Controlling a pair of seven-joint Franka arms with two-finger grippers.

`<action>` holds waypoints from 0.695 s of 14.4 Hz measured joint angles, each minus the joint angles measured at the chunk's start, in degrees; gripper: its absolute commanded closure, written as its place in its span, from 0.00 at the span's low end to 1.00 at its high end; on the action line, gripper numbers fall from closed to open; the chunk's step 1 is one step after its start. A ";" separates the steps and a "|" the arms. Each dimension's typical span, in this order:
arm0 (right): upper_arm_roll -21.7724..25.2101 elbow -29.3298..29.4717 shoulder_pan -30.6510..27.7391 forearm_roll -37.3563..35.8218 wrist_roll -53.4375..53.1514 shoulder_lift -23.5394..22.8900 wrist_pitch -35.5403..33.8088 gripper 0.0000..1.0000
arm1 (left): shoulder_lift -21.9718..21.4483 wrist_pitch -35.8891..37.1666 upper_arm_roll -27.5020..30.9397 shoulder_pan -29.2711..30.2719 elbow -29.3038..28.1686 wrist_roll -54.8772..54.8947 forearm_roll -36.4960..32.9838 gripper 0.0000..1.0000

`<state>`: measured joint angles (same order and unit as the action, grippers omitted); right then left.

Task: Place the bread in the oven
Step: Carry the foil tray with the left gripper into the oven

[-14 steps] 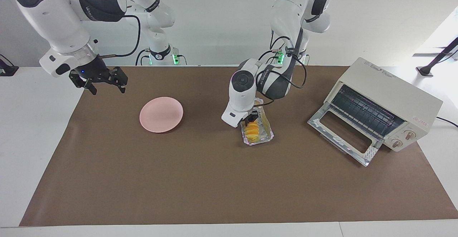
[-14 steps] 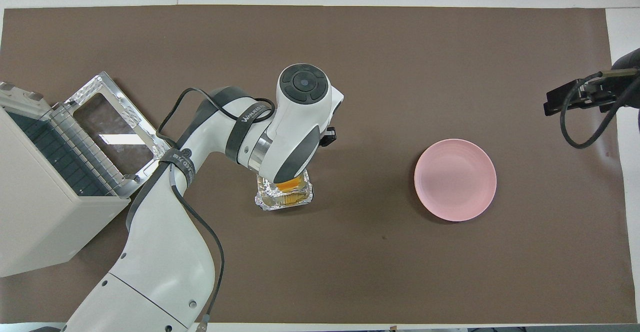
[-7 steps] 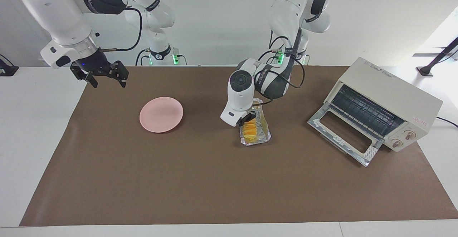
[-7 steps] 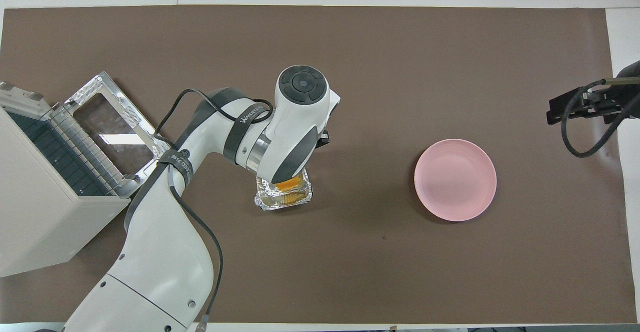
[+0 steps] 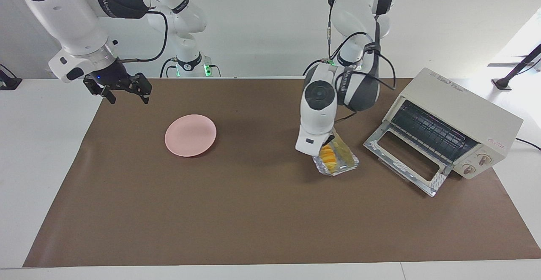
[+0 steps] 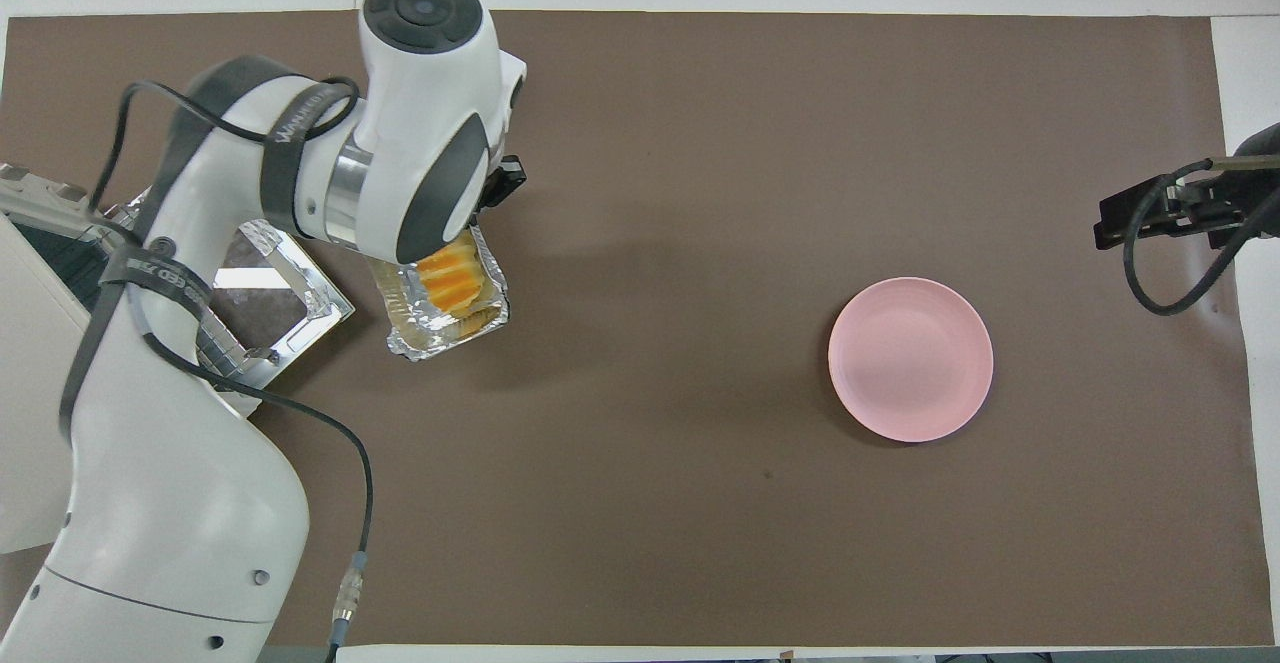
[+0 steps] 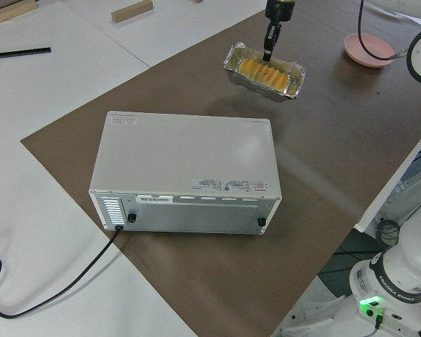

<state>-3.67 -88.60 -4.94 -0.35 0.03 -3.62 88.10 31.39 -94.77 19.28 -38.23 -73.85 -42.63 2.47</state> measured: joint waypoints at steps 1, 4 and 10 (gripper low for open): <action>0.00 0.00 0.00 0.00 0.00 0.01 0.00 0.00 | 0.00 0.99 2.30 0.54 0.25 0.00 0.00 1.00; 0.00 0.00 0.00 0.00 0.00 0.01 0.00 0.00 | 0.15 3.96 6.31 4.46 -0.30 3.55 -0.10 1.00; -0.01 0.00 0.01 0.00 0.00 0.01 0.00 0.00 | -0.05 6.89 6.78 10.37 -4.14 16.26 -1.72 1.00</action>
<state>-3.68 -88.60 -4.93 -0.35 0.03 -3.61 88.10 31.34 -87.88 26.06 -27.87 -77.99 -26.38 0.75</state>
